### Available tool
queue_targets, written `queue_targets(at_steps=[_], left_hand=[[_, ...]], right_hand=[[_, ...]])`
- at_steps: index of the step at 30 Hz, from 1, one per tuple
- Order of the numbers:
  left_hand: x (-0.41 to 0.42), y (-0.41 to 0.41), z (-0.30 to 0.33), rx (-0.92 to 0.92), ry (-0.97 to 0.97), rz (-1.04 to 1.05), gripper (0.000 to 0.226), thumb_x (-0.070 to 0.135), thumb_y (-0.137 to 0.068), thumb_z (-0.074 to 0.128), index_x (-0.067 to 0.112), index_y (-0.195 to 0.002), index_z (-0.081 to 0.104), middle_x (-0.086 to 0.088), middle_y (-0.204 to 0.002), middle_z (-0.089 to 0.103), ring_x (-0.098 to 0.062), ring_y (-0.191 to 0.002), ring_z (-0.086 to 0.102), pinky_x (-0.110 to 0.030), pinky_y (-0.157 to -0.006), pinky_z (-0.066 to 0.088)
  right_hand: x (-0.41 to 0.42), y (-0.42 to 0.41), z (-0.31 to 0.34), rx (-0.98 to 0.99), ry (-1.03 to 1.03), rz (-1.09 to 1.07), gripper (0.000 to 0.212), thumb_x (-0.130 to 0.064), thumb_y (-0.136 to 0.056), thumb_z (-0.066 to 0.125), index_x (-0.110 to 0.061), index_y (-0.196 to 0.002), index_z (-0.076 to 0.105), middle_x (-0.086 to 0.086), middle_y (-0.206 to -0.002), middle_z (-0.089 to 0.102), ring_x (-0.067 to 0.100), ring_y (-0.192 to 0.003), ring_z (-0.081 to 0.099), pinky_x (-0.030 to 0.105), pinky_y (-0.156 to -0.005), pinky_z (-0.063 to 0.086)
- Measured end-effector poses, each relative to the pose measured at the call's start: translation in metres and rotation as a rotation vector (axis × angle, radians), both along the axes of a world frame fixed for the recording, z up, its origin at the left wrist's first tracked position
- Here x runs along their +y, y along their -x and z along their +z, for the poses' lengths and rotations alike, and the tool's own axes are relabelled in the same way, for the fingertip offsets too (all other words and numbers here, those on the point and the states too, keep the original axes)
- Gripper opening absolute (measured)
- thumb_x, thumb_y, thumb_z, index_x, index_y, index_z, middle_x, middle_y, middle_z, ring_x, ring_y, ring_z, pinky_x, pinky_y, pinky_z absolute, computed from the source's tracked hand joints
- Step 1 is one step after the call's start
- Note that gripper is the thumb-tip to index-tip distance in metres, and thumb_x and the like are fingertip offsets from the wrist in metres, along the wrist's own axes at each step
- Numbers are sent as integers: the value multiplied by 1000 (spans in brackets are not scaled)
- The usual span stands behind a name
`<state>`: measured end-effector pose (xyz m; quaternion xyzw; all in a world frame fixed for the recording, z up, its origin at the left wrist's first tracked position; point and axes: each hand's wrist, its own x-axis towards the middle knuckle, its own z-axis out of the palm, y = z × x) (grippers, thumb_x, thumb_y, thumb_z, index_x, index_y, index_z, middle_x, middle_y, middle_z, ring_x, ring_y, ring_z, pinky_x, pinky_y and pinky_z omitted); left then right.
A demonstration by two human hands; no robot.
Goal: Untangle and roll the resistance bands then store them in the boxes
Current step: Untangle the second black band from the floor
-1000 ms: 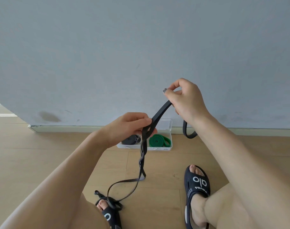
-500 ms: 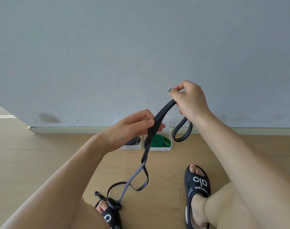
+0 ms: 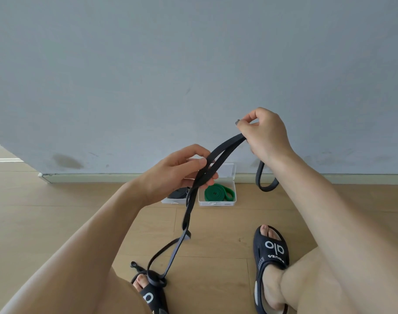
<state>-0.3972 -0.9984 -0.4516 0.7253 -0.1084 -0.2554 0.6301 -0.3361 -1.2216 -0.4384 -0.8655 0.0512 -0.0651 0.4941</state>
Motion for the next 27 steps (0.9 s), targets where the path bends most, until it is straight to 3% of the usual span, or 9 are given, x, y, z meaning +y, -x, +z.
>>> queue_targets(at_steps=[7,11,14,17,20,23,27], left_hand=[[-2,3,1,105,83,-68,25,23,-112,40,12,-125,59,-13,-113,67,-24,-86,64,-52,-97,49],[-3,4,2,78,15,-11,30,26,-112,41,9,-108,65,-10,-101,71,-26,-81,65,-49,-91,53],[-3,0,1,12,-84,55,29,23,-110,47,7,-91,64,-8,-90,73,-25,-79,70,-43,-89,58],[-1,-2,-2,-26,-99,63,28,21,-109,49,5,-90,63,-8,-86,71,-23,-80,70,-40,-90,58],[4,-2,-3,-50,-87,53,28,21,-109,49,6,-92,65,-5,-86,70,-21,-79,69,-37,-87,56],[6,-2,-1,-67,-41,80,27,21,-109,48,7,-95,67,-3,-88,72,-17,-77,66,-31,-79,53],[3,-3,1,-94,-35,88,20,15,-108,50,13,-112,70,-3,-85,70,-19,-74,61,-28,-72,52]], right_hand=[[-1,1,-3,17,39,10,11,-26,-97,61,-15,-95,62,-1,-67,55,20,-53,47,29,-58,36],[-1,2,-4,22,71,43,11,-26,-97,61,-15,-95,62,-3,-66,53,19,-52,46,28,-55,34],[1,5,-3,20,120,72,12,-28,-97,61,-17,-94,62,1,-70,61,20,-58,53,30,-55,40],[-2,9,-2,104,182,187,13,-31,-101,57,-20,-96,63,0,-69,67,17,-57,57,28,-57,47],[-4,13,-4,231,293,344,15,-32,-106,49,-24,-103,62,-4,-73,74,16,-54,58,23,-50,42],[-2,14,-8,265,334,431,21,-30,-108,43,-24,-103,63,-6,-77,78,14,-60,67,30,-63,47],[6,15,-2,242,114,482,35,-32,-112,37,-15,-107,67,3,-81,80,21,-84,75,34,-87,53]])
